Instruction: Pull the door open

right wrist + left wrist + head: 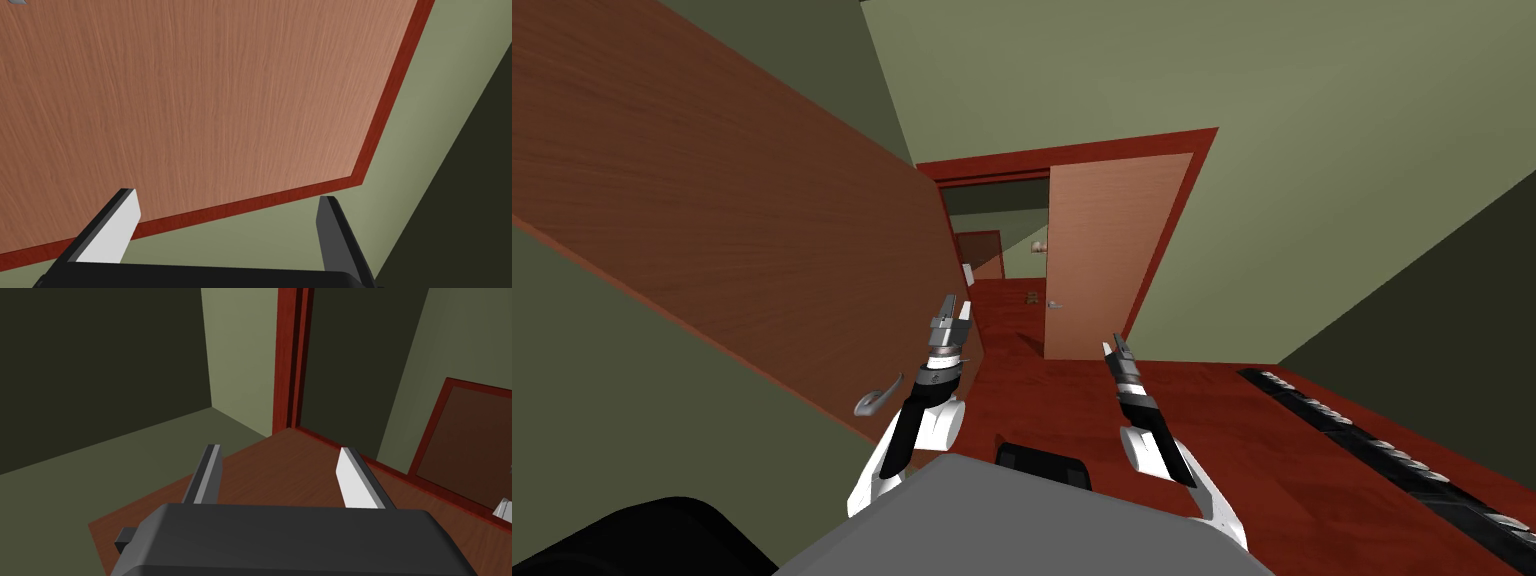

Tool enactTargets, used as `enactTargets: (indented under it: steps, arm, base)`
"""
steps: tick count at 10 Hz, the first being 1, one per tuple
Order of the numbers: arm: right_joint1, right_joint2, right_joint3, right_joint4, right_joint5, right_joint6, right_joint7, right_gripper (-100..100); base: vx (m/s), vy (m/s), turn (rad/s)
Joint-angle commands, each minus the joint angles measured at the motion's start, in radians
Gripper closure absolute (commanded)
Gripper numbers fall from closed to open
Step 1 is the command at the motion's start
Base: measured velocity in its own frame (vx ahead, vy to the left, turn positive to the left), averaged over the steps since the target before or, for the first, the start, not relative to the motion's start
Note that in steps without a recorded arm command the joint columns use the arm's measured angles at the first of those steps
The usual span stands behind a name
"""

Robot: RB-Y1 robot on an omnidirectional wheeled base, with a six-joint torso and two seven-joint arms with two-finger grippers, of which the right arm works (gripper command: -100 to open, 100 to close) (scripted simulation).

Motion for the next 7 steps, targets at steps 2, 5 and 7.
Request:
enactTargets:
  steps: [2,5,7]
  arm:
    - [-0.025,-0.01,0.002,0.073,-0.003,-0.018,-0.012,-100]
    - [-0.056,-0.023,0.005,0.161,-0.006,-0.046,-0.025,-100]
    - [-0.076,-0.031,0.007,0.223,-0.009,-0.064,-0.034,-100]
  base:
    - [0.11,0.036,0.031]
    - [0.102,0.051,0.029]
    - [0.102,0.04,0.031]
